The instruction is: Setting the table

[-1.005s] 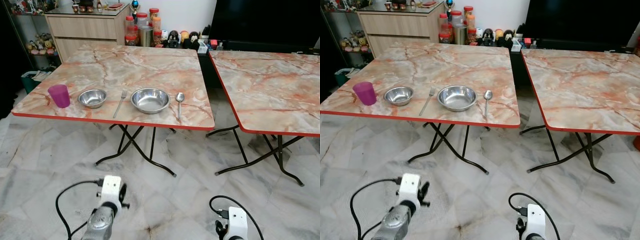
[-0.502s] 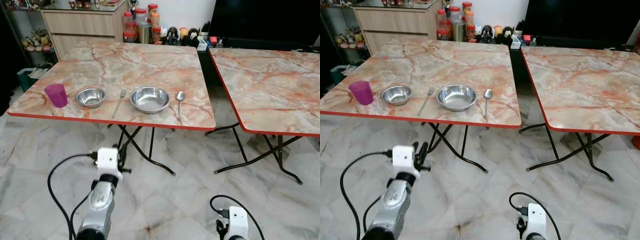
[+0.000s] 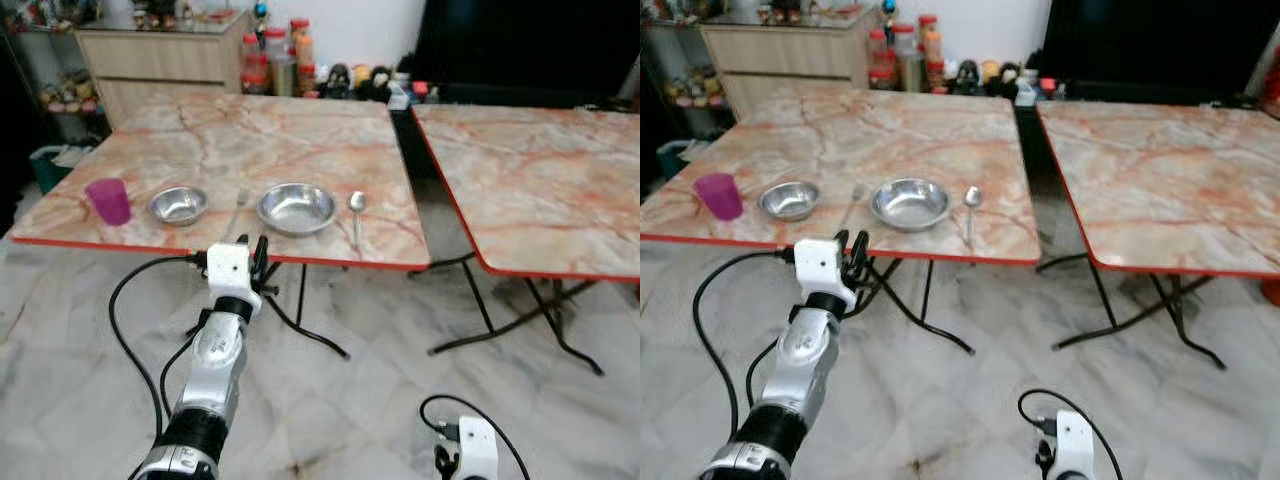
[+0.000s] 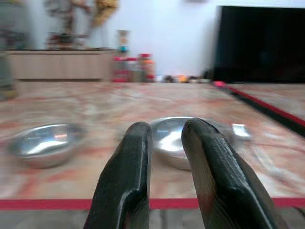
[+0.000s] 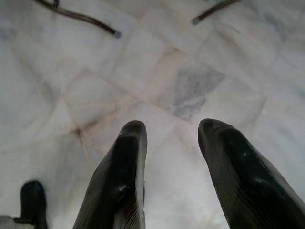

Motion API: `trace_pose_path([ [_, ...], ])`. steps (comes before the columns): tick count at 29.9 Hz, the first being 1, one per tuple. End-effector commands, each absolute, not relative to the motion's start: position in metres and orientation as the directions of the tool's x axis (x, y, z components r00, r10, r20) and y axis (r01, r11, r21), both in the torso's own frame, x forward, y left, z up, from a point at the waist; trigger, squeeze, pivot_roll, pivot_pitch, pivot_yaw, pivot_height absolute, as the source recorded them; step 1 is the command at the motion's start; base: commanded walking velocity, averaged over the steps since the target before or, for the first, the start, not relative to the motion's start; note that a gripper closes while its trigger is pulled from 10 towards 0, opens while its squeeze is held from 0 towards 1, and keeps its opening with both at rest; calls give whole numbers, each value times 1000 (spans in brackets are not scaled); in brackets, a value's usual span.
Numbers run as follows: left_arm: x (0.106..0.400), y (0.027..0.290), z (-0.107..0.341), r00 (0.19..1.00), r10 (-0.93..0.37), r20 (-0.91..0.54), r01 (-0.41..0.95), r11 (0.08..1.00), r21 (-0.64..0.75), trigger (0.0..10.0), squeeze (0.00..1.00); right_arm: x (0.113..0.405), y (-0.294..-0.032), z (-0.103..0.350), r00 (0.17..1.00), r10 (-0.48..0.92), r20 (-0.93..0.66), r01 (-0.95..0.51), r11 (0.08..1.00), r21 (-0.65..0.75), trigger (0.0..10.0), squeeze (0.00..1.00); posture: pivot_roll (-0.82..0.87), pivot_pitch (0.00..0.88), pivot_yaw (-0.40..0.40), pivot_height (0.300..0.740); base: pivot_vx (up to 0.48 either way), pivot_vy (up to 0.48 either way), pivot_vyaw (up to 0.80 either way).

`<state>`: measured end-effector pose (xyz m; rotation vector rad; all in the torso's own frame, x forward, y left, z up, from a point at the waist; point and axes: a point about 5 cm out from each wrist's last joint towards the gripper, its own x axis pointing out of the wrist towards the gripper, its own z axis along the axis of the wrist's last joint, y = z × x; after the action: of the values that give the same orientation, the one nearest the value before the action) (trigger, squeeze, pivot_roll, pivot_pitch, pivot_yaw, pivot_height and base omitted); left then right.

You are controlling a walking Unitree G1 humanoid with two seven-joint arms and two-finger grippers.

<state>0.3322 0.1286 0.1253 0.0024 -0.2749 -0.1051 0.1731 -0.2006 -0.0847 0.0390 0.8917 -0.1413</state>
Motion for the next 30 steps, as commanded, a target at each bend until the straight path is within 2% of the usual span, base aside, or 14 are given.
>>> trace_pose_path([
  [1, 334, 138, 128, 960, -73, 272, 75, 997, 5, 10000, 0, 178, -196, -83, 633, -96, -768, 143, 990, -6, 10000, 0, 90, 0, -53, 740, 405, 0, 719],
  [20, 334, 135, 129, 959, -118, 257, 124, 992, -6, 10000, 0, 178, -195, -84, 625, -97, -774, 170, 985, 13, 10000, 0, 86, 0, -46, 740, 404, 0, 0],
  [25, 332, 130, 127, 955, -161, 247, 167, 986, -3, 10000, 0, 178, -194, -83, 630, -98, -770, 165, 986, 9, 10000, 0, 83, 0, -43, 736, 379, 0, -288],
  [30, 334, 132, 121, 970, -153, 189, 166, 985, -54, 10000, 0, 178, -192, -84, 624, -94, -776, 152, 988, 3, 10000, 0, 89, 0, -42, 736, 67, 0, 0],
])
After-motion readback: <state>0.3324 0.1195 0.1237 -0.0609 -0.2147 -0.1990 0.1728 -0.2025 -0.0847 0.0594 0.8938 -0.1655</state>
